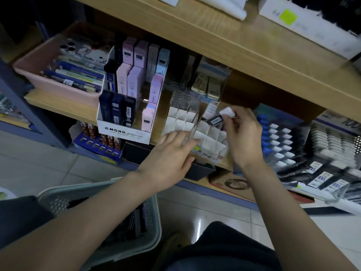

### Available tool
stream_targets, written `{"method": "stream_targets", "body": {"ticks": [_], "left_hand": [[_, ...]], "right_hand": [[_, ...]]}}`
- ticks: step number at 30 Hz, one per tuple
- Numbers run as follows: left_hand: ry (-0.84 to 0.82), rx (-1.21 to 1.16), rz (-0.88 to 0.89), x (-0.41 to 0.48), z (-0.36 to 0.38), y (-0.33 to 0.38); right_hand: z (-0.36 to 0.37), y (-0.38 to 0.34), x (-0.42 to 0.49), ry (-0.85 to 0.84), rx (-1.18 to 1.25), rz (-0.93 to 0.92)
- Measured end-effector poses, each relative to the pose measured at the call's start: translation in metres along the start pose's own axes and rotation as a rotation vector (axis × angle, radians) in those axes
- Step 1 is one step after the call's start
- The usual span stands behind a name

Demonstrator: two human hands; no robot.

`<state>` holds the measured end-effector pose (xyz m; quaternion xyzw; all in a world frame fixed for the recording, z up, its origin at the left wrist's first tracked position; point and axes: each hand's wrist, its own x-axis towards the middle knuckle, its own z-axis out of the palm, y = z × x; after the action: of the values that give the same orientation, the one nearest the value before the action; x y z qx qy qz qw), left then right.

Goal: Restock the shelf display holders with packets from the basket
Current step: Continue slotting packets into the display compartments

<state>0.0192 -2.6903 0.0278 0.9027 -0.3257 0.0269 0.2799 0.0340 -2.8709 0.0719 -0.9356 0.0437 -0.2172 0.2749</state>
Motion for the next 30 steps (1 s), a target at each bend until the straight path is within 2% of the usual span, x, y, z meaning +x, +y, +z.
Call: {"method": "stream_targets", "body": {"ticks": [6, 11, 17, 22, 30], "left_hand": [[0.082, 0.207, 0.040, 0.008, 0.014, -0.001], [0.096, 0.204, 0.047, 0.010, 0.017, -0.003], [0.103, 0.200, 0.045, 0.010, 0.016, -0.003], [0.113, 0.205, 0.053, 0.010, 0.016, -0.003], [-0.010, 0.197, 0.115, 0.008, 0.007, -0.015]], "right_hand": [[0.011, 0.004, 0.008, -0.034, -0.037, -0.011], [0.015, 0.001, 0.012, -0.077, 0.047, 0.005], [0.023, 0.007, 0.014, -0.162, -0.036, -0.020], [0.028, 0.007, 0.013, -0.125, -0.070, -0.007], [0.026, 0.006, 0.013, -0.129, -0.276, -0.093]]}}
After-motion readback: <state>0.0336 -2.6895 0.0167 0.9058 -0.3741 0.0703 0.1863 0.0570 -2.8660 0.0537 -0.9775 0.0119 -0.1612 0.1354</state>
